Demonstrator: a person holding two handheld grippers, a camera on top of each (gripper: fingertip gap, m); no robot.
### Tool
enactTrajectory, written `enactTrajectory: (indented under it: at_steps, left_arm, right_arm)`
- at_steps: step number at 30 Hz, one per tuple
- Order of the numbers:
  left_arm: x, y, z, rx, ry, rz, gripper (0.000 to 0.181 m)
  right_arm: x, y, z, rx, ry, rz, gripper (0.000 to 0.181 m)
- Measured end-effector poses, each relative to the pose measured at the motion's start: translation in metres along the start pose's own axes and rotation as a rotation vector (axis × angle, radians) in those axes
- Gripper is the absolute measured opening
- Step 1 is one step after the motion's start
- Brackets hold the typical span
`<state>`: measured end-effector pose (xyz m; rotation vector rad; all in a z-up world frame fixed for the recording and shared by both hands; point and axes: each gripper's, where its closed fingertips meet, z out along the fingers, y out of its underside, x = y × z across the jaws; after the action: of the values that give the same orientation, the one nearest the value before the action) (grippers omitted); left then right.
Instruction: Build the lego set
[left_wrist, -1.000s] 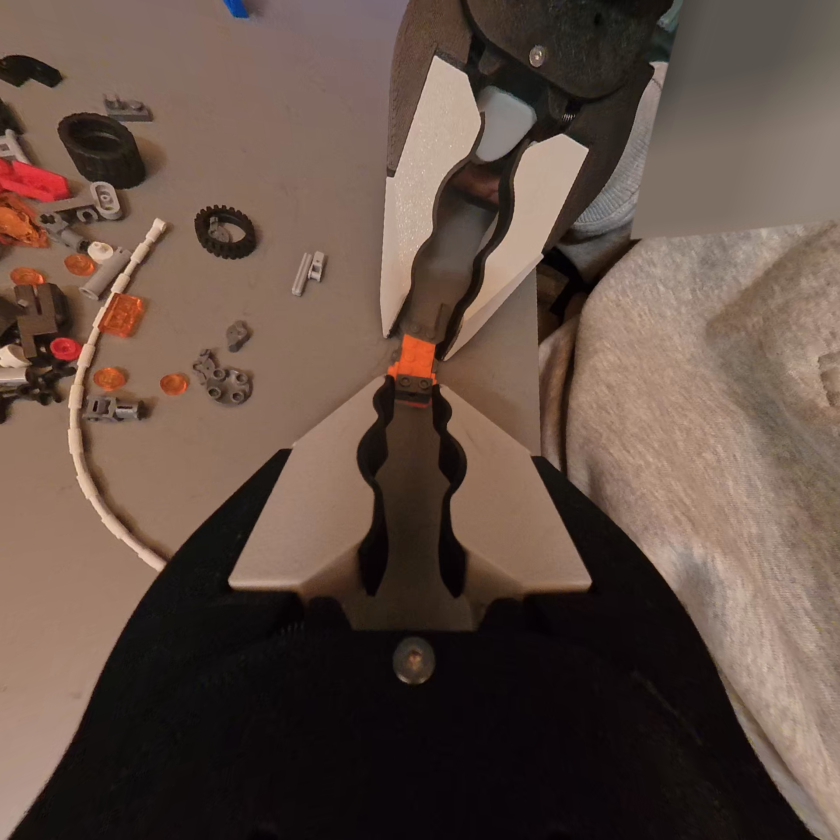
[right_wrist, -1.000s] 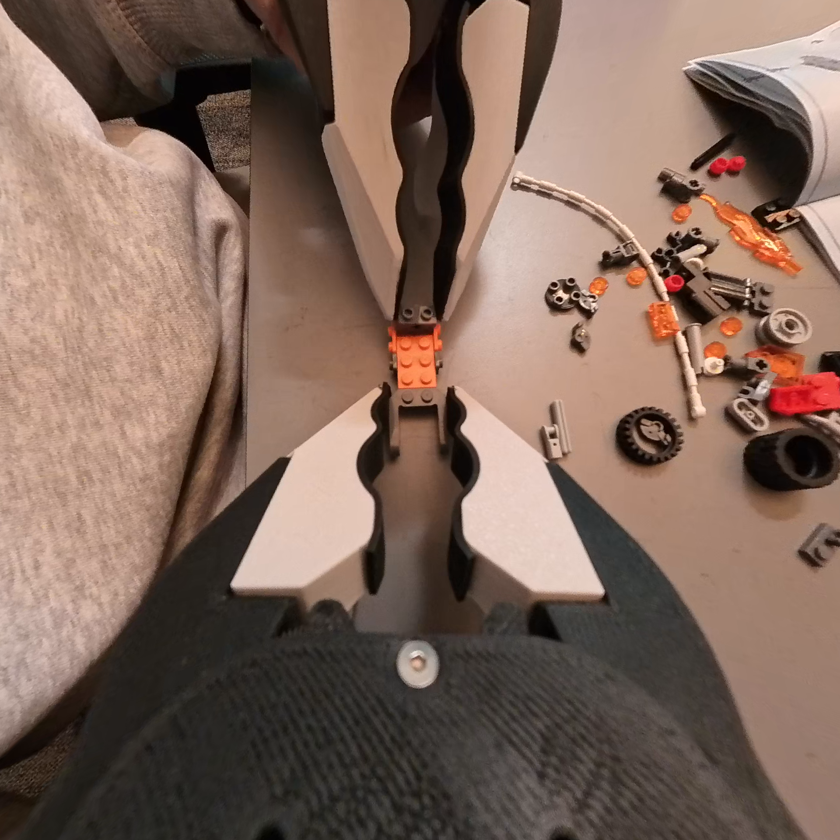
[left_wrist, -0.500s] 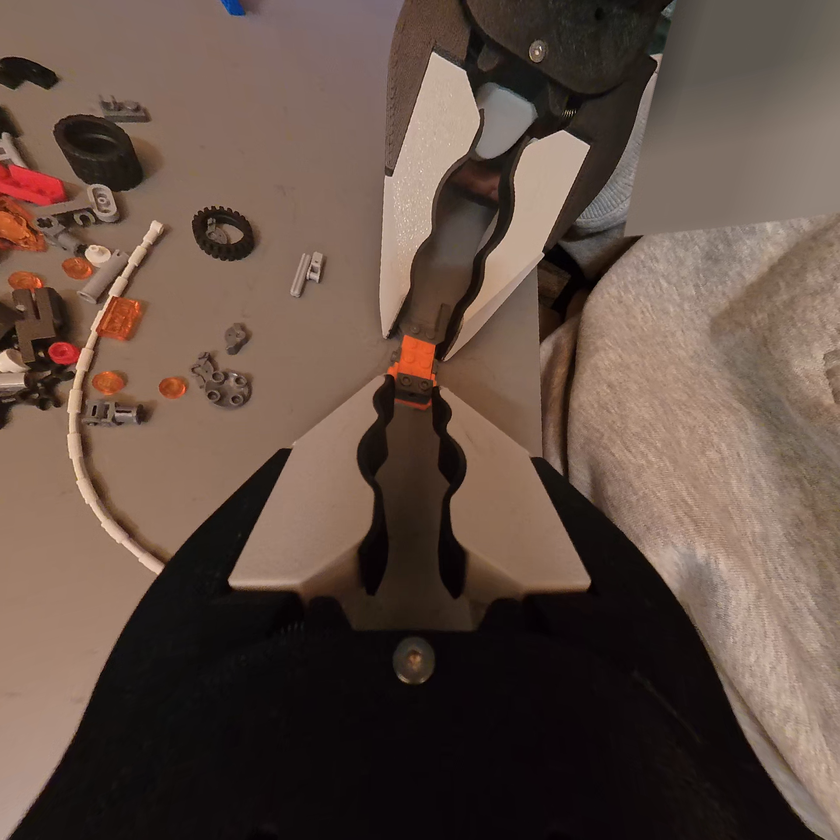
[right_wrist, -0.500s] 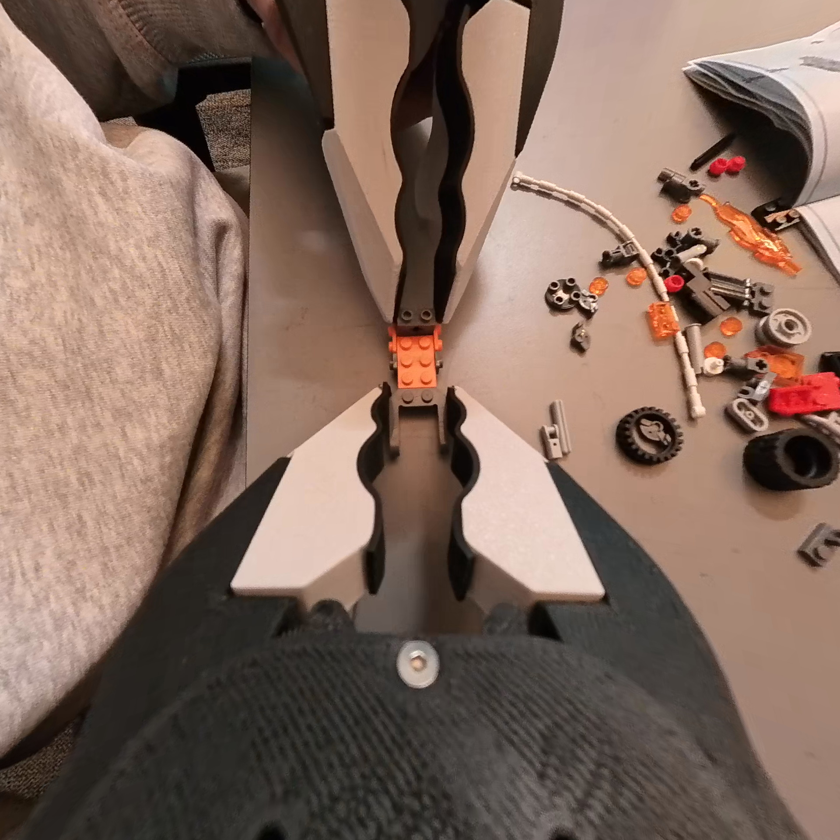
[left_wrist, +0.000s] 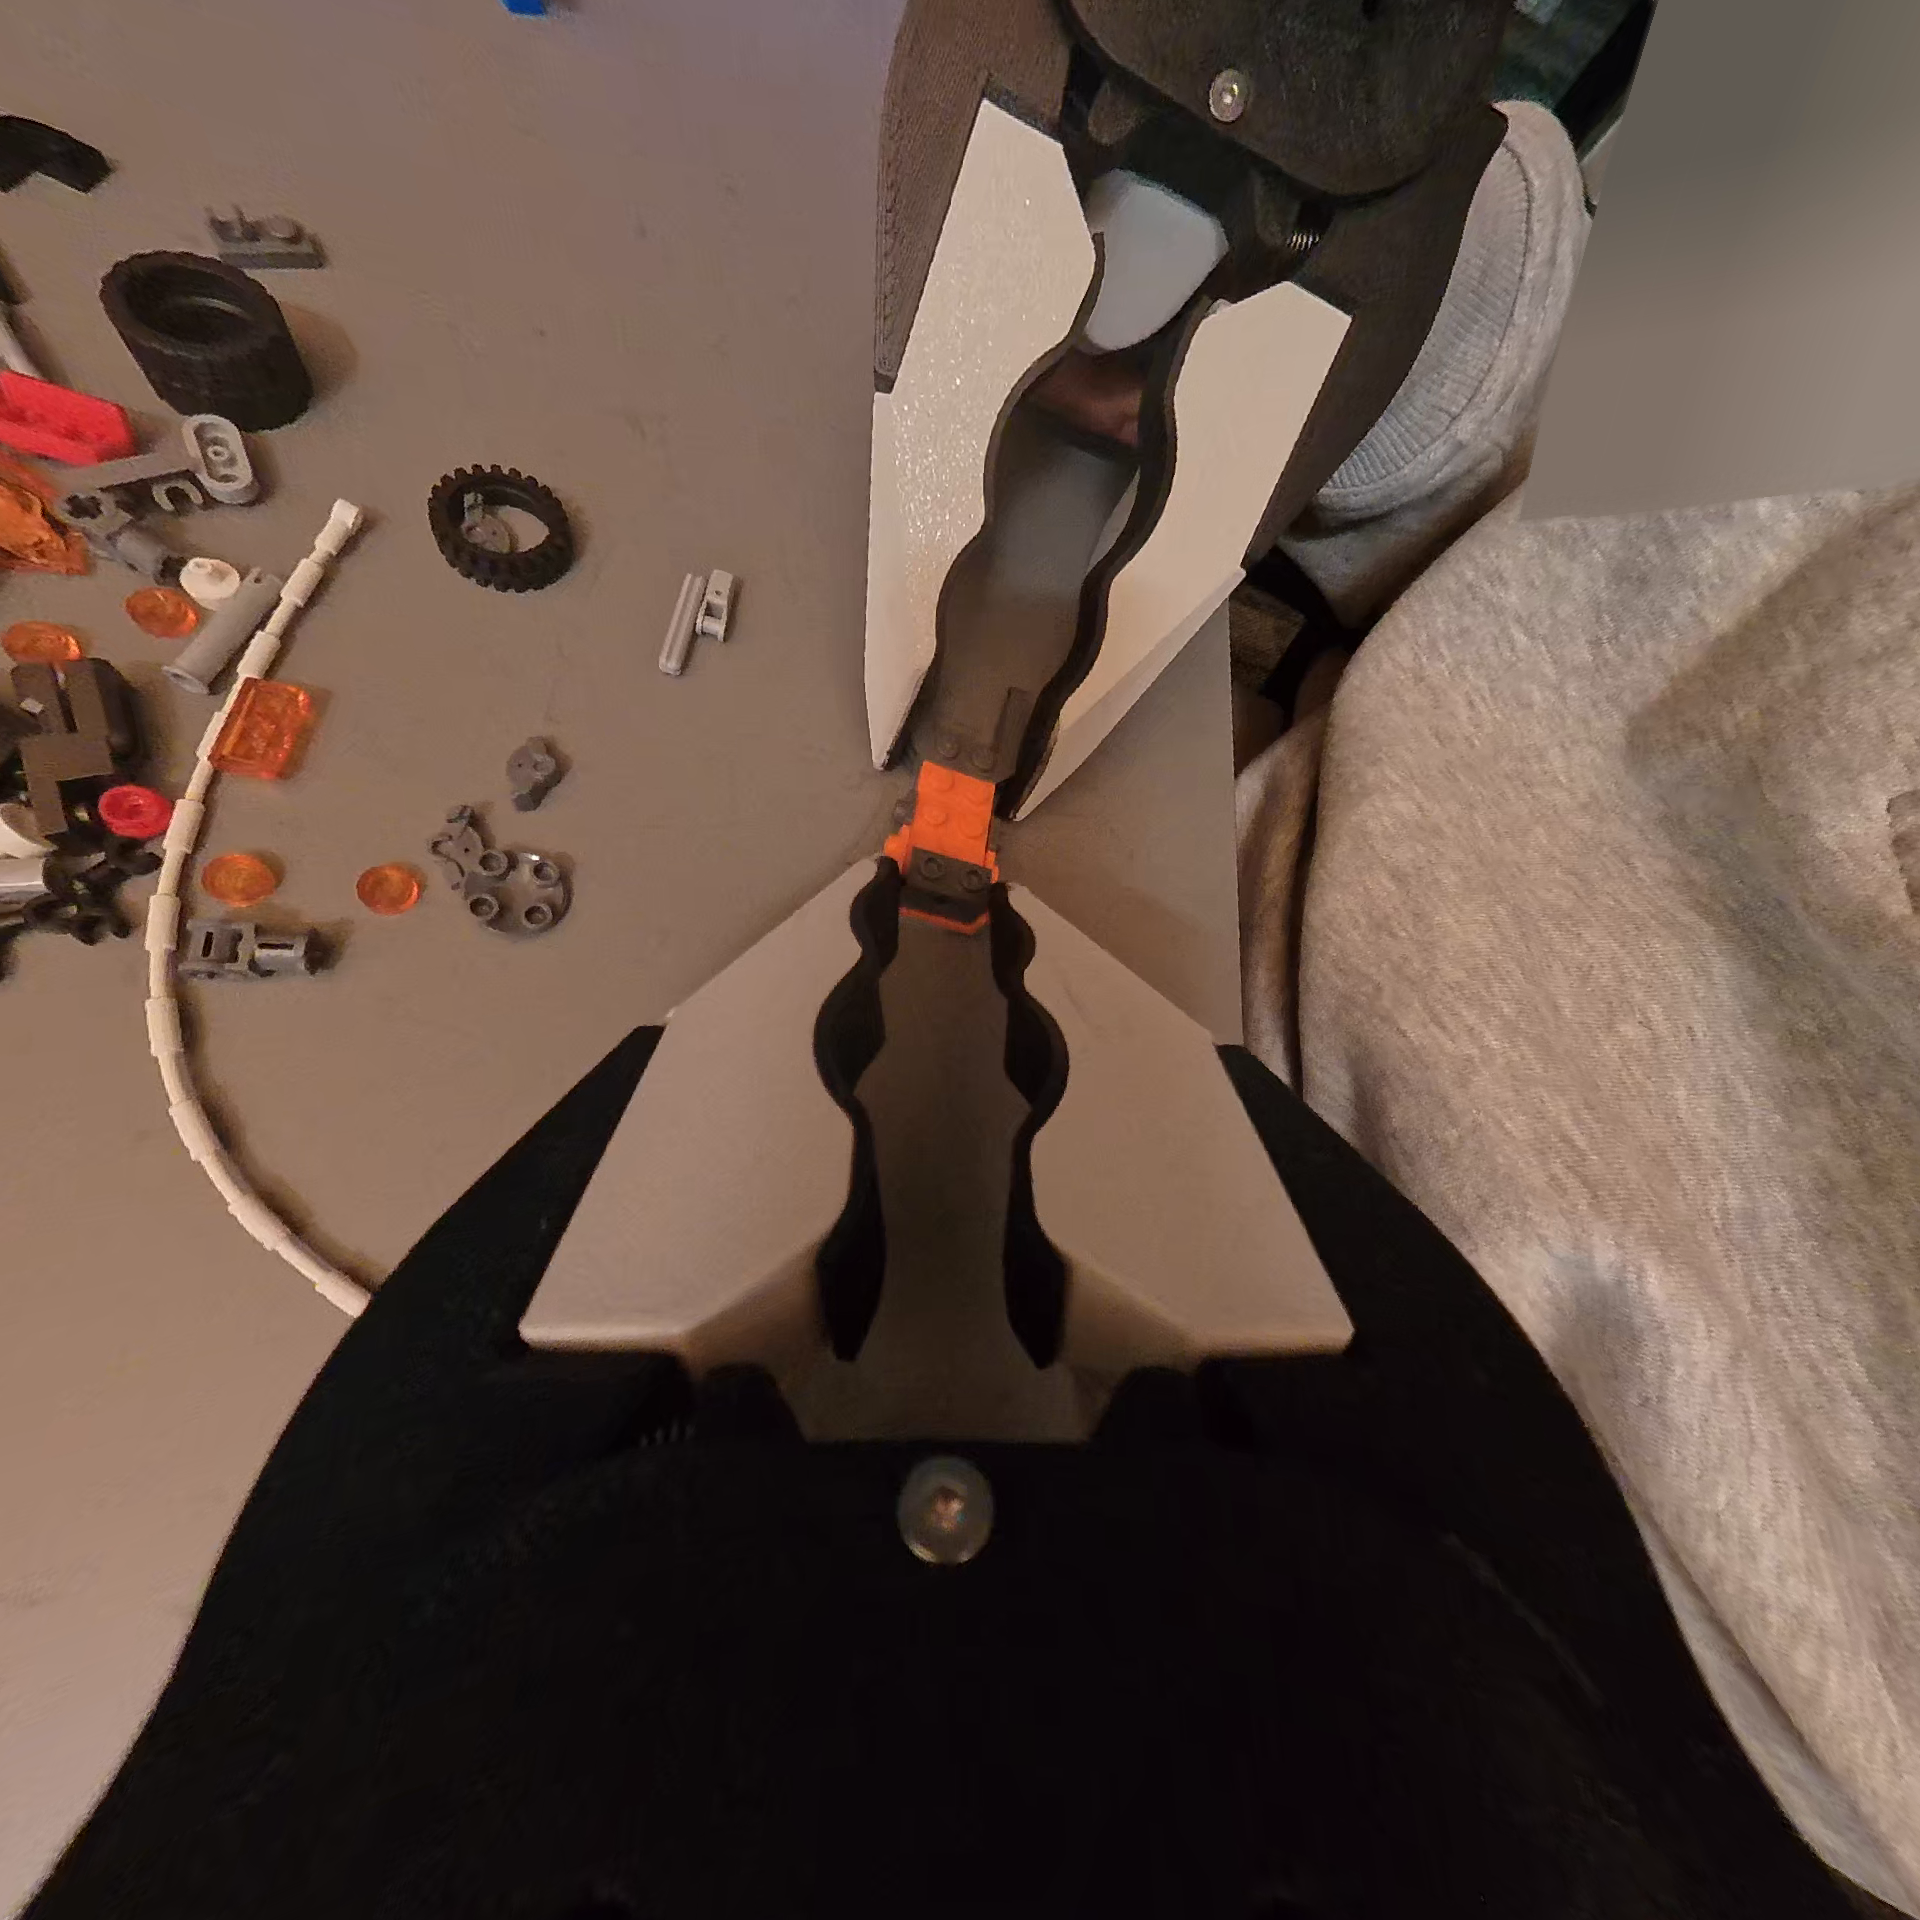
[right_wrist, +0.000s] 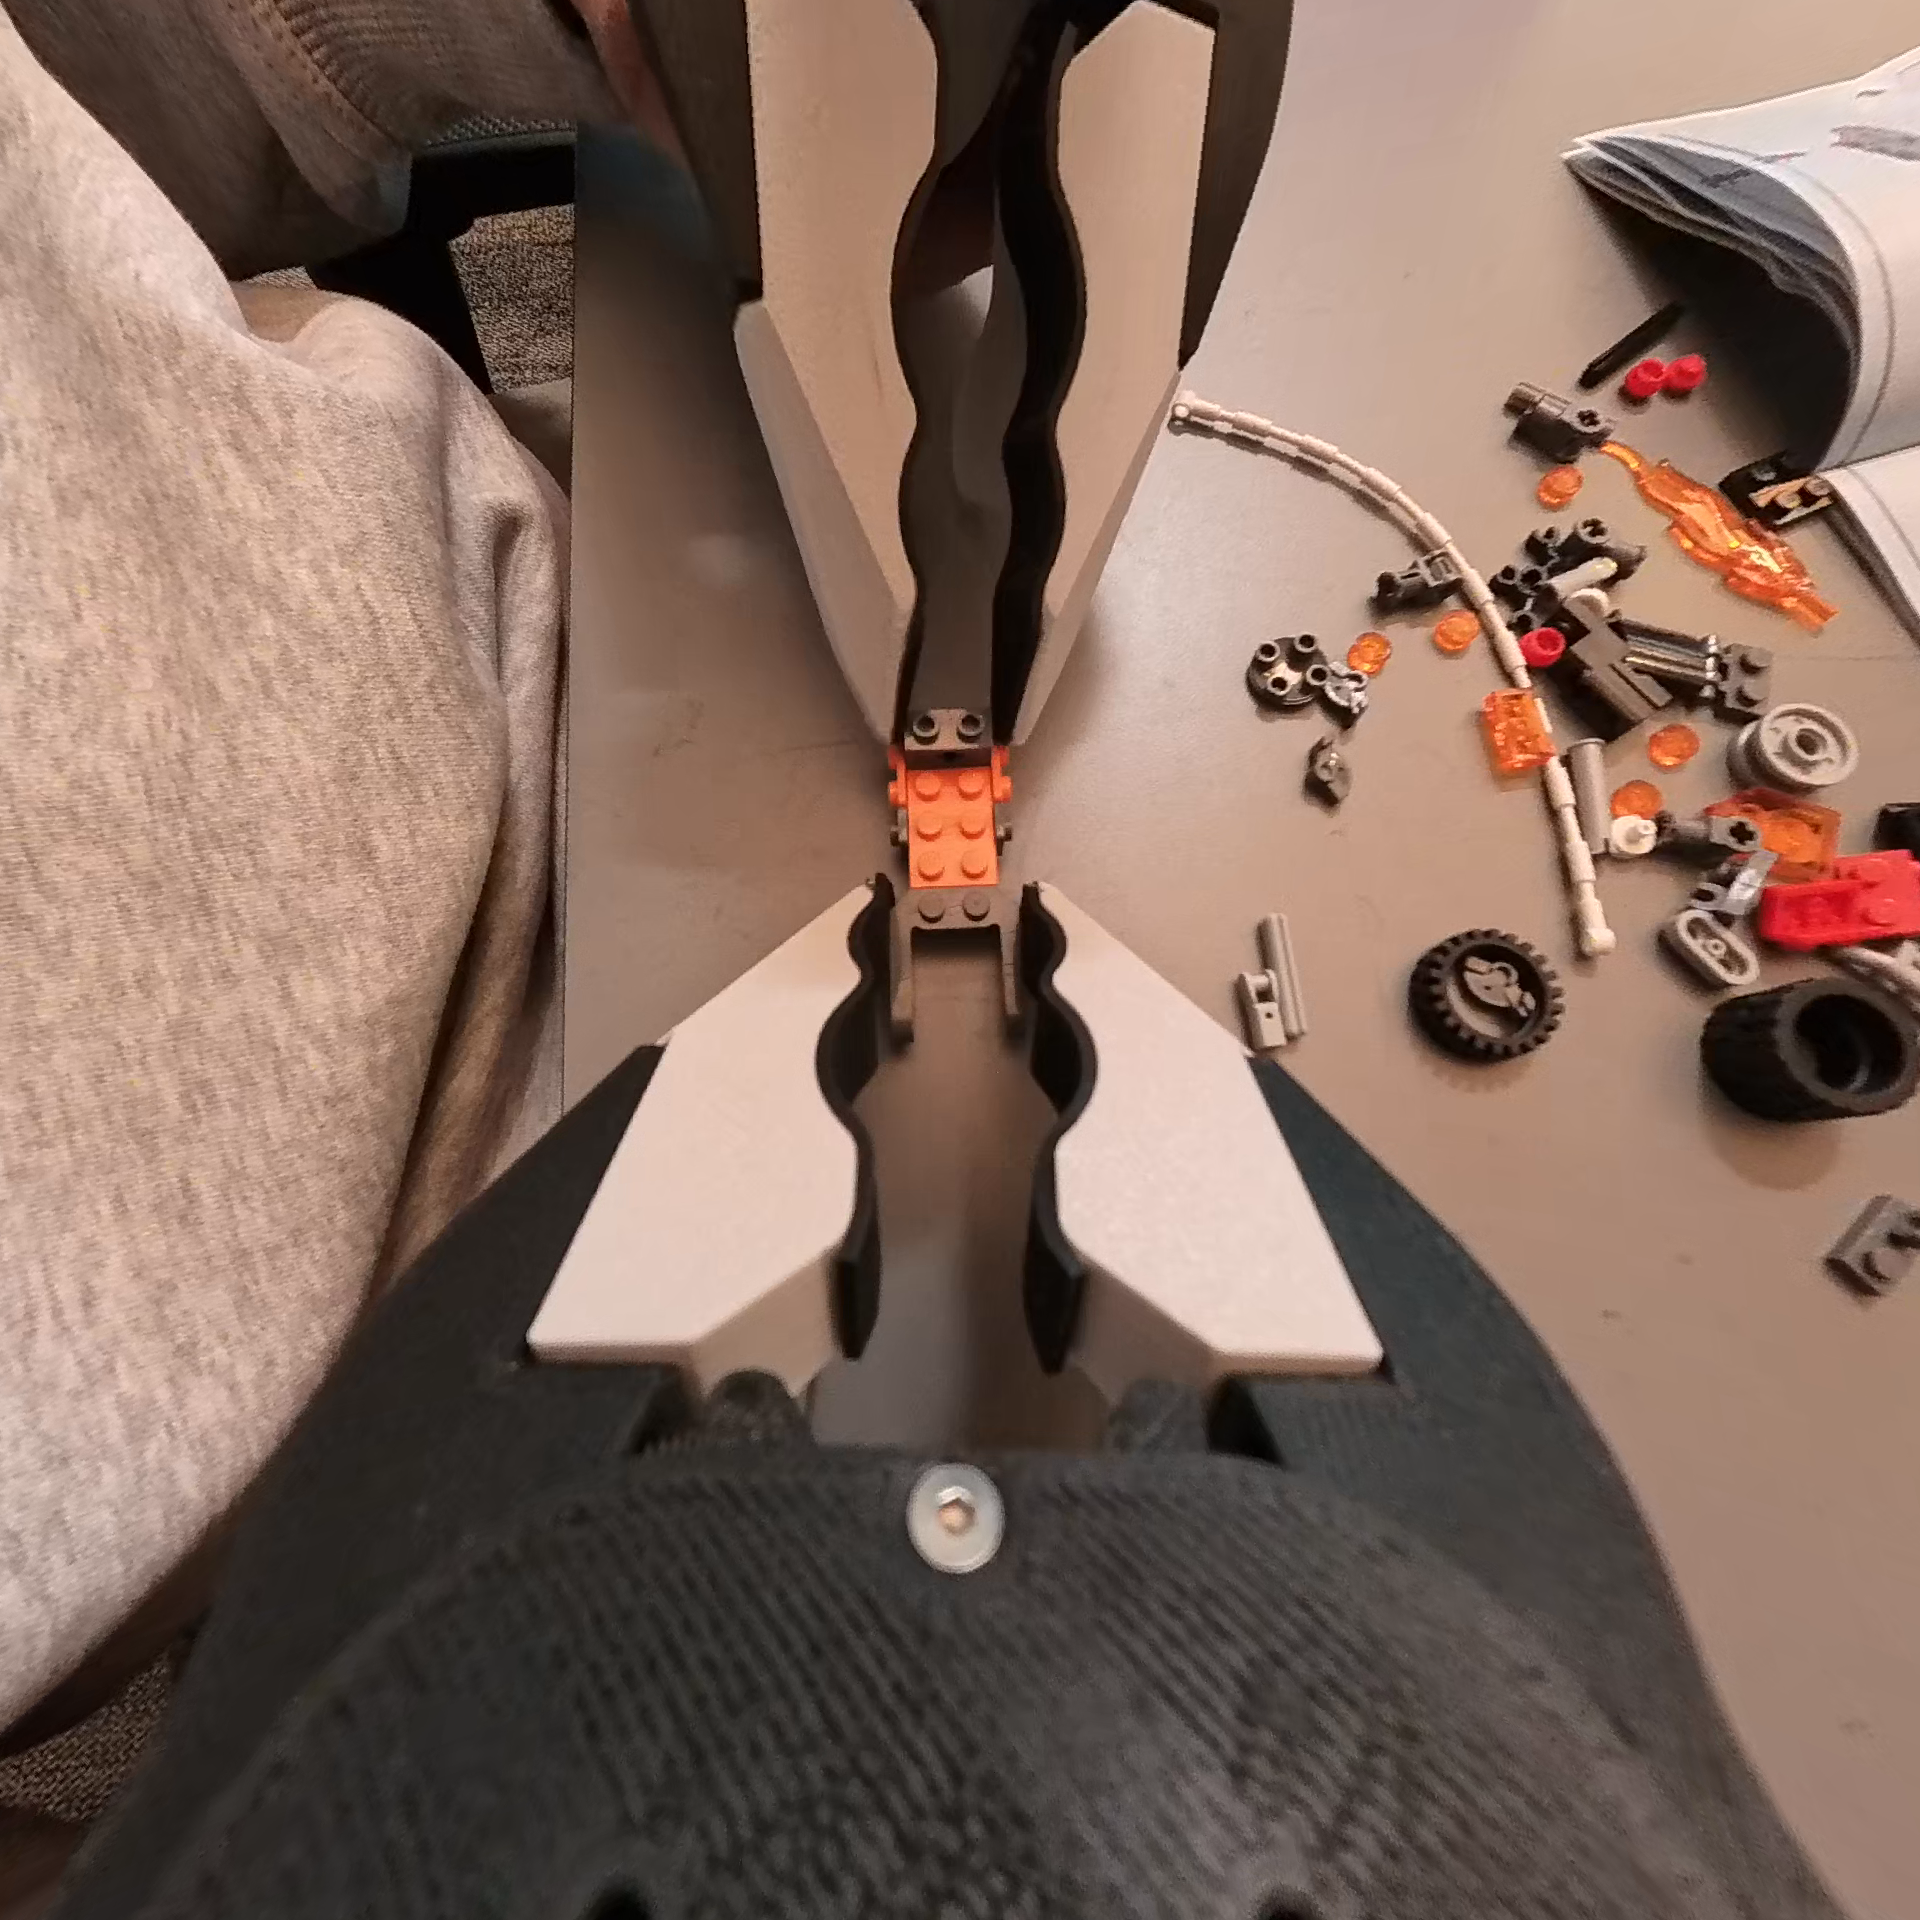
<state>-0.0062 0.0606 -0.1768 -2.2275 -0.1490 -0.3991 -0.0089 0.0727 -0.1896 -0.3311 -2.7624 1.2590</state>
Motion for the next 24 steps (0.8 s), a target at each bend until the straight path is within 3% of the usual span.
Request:
enactTrajectory:
  at_steps: [13, 18, 21, 24]
  left_arm:
    - [-0.003, -0.005, -0.004, 0.064, 0.027, -0.140, 0.046]
    - [-0.017, -0.025, -0.020, 0.279, 0.079, -0.371, 0.058]
    - [-0.018, -0.042, -0.030, 0.445, 0.170, -0.501, 0.063]
    - [-0.020, -0.052, -0.030, 0.527, 0.191, -0.552, 0.069]
  right_arm:
    - [0.002, -0.001, 0.001, 0.000, 0.015, -0.004, 0.023]
    - [0.017, -0.011, -0.007, 0.077, 0.137, -0.042, 0.023]
    - [0.033, -0.028, -0.024, 0.207, 0.286, -0.099, 0.024]
    - [0.045, -0.044, -0.043, 0.333, 0.447, -0.179, 0.023]
